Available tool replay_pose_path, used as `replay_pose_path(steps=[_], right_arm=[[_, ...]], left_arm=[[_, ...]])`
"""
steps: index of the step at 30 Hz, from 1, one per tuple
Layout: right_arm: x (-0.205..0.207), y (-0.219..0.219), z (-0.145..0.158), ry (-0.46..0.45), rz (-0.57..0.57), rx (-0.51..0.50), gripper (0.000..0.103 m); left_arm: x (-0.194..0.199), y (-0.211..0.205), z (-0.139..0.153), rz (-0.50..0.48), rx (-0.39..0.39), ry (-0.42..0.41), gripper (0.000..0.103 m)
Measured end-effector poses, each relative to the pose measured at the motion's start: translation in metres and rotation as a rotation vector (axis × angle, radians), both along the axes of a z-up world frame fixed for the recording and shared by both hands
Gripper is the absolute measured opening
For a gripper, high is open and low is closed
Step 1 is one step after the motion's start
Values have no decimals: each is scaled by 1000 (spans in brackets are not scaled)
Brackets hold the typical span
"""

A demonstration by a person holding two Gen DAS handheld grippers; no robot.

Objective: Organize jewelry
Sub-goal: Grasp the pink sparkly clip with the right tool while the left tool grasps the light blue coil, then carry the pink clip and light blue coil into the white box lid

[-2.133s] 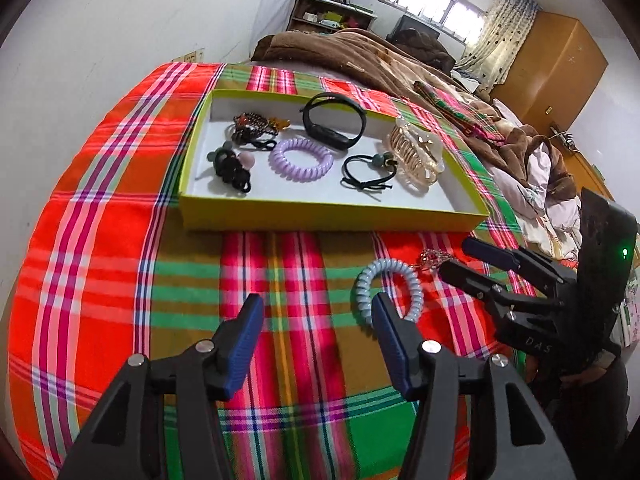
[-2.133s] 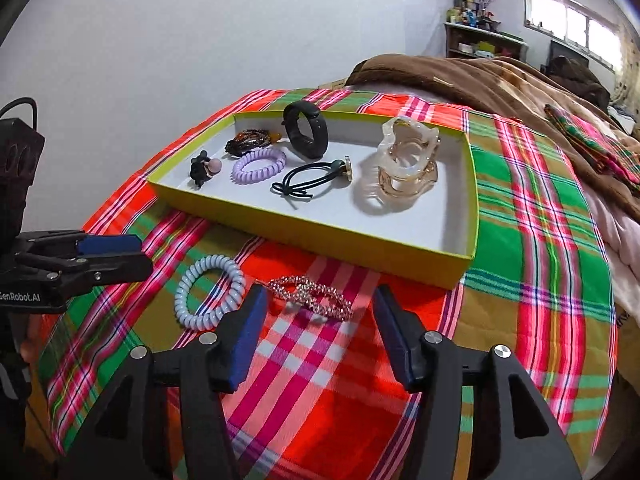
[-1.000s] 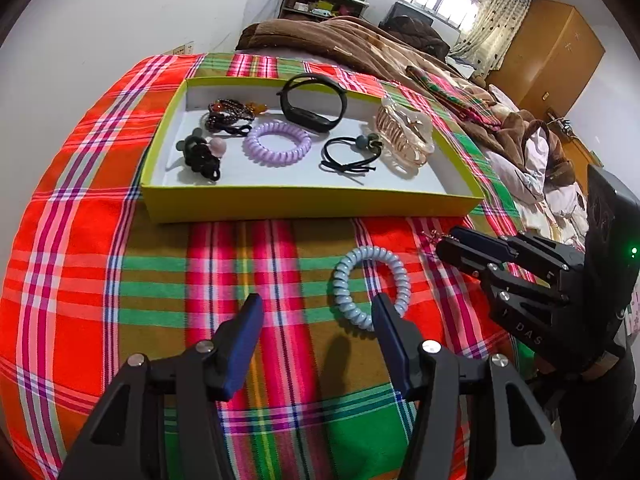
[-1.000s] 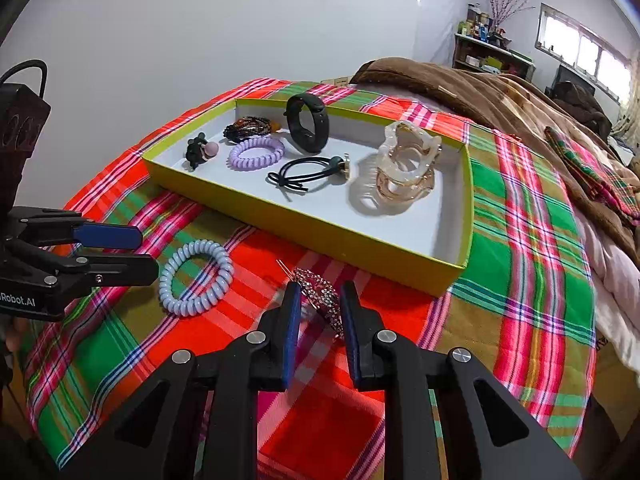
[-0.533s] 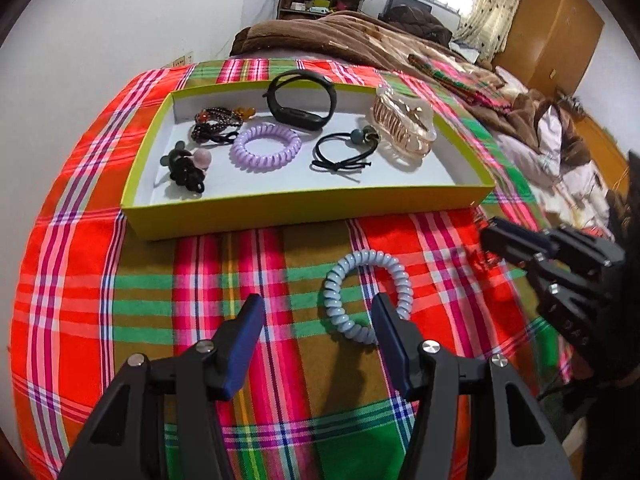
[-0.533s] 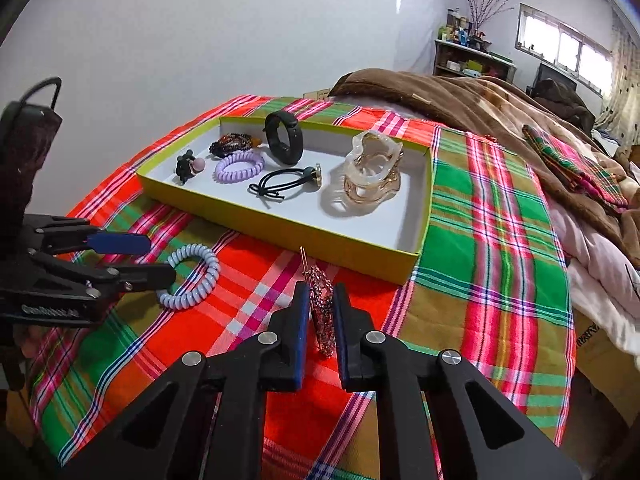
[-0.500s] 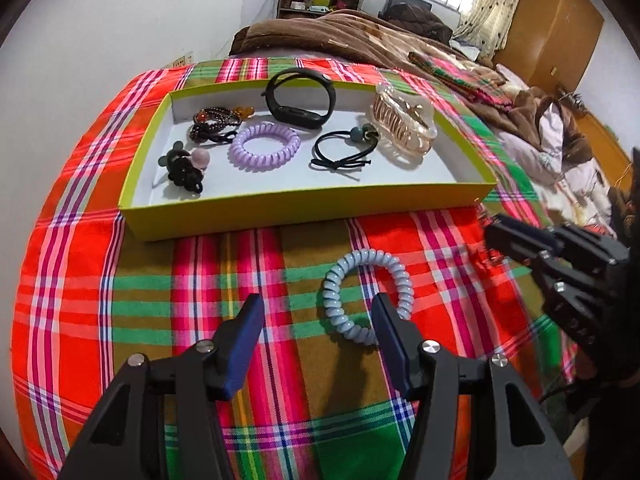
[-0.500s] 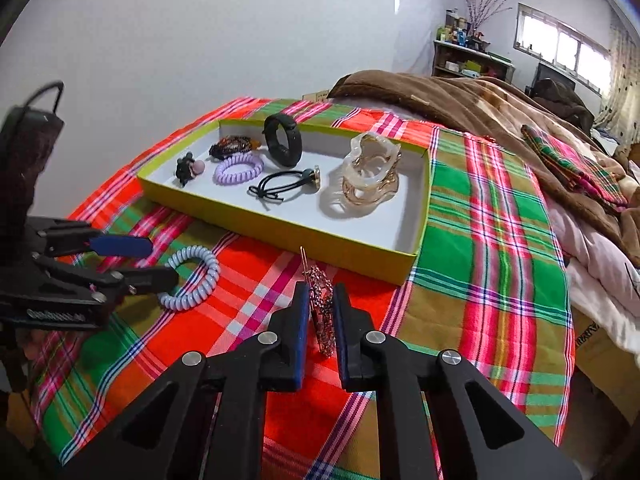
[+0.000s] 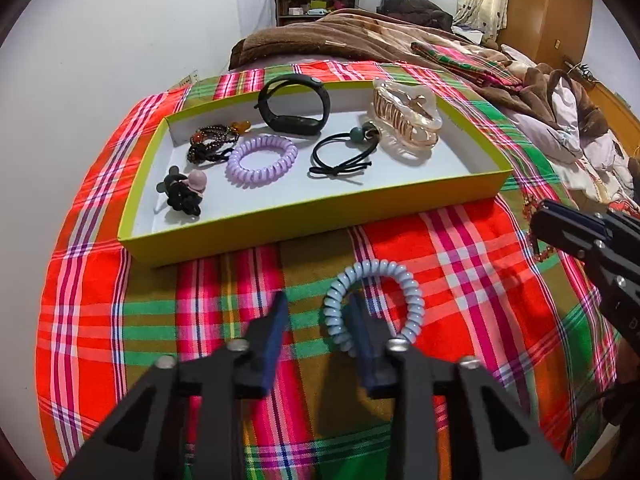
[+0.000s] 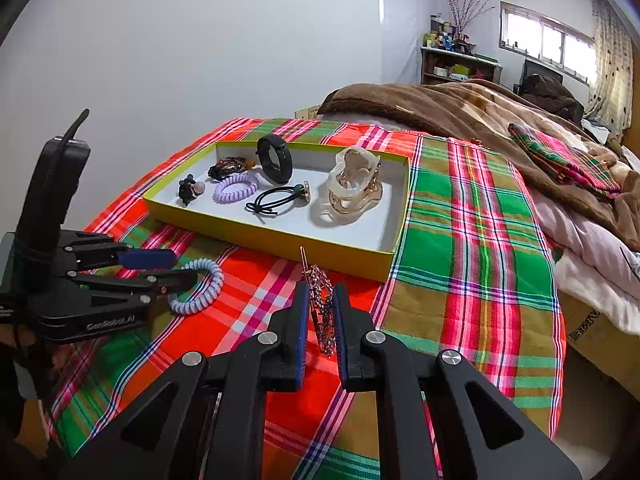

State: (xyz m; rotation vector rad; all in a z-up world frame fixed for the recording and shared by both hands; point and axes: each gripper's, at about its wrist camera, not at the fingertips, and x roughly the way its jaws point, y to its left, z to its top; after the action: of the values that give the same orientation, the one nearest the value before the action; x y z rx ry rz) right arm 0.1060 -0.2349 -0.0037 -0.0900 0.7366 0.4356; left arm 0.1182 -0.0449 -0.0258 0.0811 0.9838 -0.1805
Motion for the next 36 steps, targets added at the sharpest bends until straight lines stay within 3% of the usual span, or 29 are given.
replay_pose_path(steps=[4,36], right_arm=[[-3,-1,0,-2,-2,2,12],[-19,2,28,-63,-7,-6,12]], left_arm=[[0,1,1,-2,-8,3,11],[-16,14,48,-5,-108,-106,10]])
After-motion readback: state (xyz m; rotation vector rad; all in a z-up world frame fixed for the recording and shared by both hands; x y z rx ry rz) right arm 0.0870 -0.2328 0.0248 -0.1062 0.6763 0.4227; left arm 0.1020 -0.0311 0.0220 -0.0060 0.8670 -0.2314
